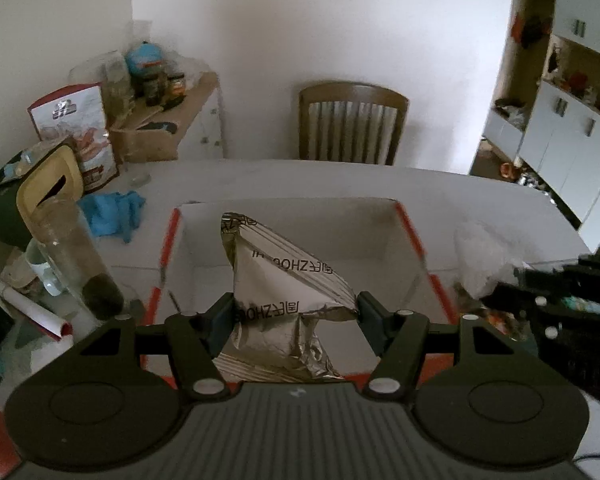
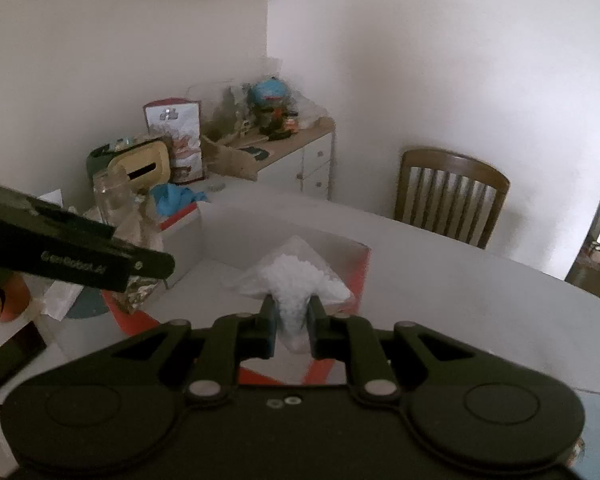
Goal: Organize objects
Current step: 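Carry silver bag in left tool and tissue in right tool over cardboard box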
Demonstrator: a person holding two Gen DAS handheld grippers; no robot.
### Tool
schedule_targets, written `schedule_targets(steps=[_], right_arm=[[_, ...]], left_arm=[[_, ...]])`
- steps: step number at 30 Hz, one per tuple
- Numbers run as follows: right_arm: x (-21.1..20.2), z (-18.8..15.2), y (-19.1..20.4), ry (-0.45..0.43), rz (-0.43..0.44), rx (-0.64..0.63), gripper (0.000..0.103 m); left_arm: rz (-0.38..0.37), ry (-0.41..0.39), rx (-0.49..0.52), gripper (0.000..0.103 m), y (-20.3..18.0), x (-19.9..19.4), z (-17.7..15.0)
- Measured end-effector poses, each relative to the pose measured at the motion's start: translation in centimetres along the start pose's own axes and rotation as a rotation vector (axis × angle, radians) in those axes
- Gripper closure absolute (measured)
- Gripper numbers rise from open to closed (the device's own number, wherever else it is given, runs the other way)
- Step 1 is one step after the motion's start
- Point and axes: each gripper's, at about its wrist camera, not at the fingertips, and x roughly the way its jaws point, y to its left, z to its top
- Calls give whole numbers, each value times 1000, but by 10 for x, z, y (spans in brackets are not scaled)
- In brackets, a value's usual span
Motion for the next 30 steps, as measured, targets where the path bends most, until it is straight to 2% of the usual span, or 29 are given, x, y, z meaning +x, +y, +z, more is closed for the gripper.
schedule_targets(steps=[3, 6, 13, 17, 21, 30], right_arm=[[18, 6, 11, 20, 2, -12, 89], [37, 9, 20, 43, 2, -21, 89], [83, 11, 34, 143, 23, -36, 89], [108, 11, 36, 213, 48, -12, 89], [130, 8, 37, 280, 51, -12, 90], [157, -6, 38, 407, 55, 10, 89]], left_arm=[[21, 13, 7, 38, 14, 16, 7], [11, 47, 7, 38, 26, 33, 13], [22, 105, 51, 38, 37, 81, 21], [7, 155, 70, 38, 37, 109, 24], [26, 209, 128, 38, 28, 136, 22], [-8, 340, 184, 38, 17, 172, 13]])
